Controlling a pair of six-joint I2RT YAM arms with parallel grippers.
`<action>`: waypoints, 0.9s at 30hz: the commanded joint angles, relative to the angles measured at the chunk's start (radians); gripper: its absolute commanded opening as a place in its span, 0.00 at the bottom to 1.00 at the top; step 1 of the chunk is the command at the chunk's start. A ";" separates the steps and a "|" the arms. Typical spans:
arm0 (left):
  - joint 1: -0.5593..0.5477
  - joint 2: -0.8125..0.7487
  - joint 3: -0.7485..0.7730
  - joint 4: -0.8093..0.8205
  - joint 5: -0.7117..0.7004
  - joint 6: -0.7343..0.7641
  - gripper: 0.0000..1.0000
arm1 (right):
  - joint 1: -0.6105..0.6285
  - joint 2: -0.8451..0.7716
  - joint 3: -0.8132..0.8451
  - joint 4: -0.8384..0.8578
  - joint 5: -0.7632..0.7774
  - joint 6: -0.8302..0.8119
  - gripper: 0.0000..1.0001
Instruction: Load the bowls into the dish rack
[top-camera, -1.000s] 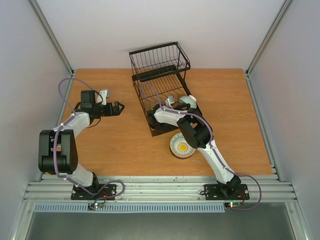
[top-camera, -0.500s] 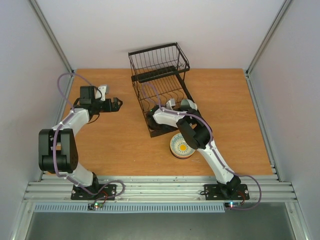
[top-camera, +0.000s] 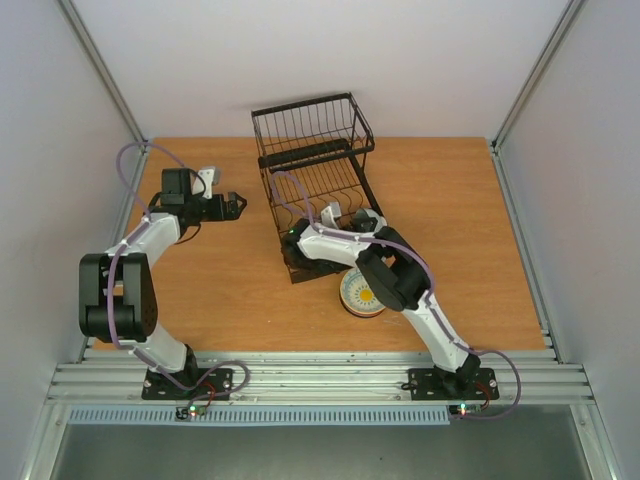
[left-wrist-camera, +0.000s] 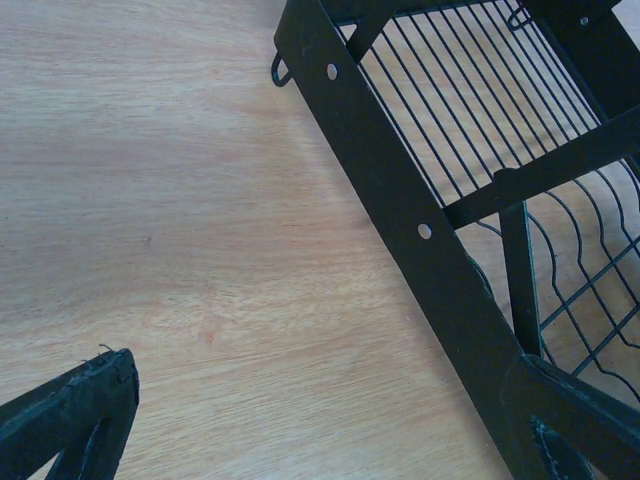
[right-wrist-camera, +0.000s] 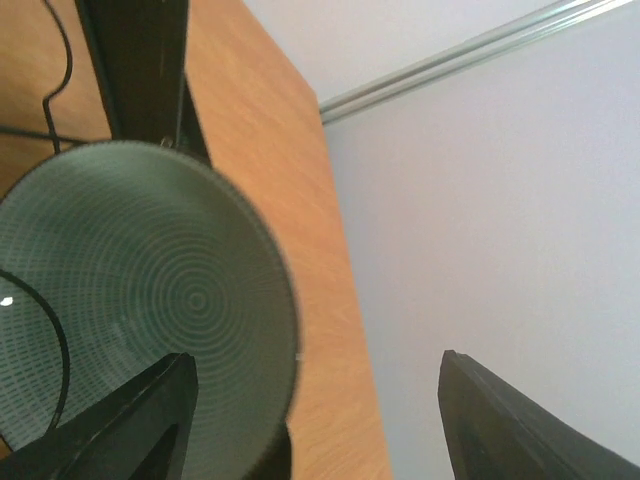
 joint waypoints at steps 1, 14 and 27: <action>-0.005 -0.011 0.015 0.016 -0.003 0.002 0.99 | 0.027 -0.112 0.002 -0.181 0.012 -0.017 0.68; -0.007 -0.060 -0.005 0.017 0.005 0.002 0.99 | 0.109 -0.489 -0.112 -0.177 -0.248 -0.061 0.61; -0.011 -0.090 -0.030 0.039 0.024 -0.004 0.99 | 0.153 -0.976 -0.424 0.106 -0.777 -0.262 0.54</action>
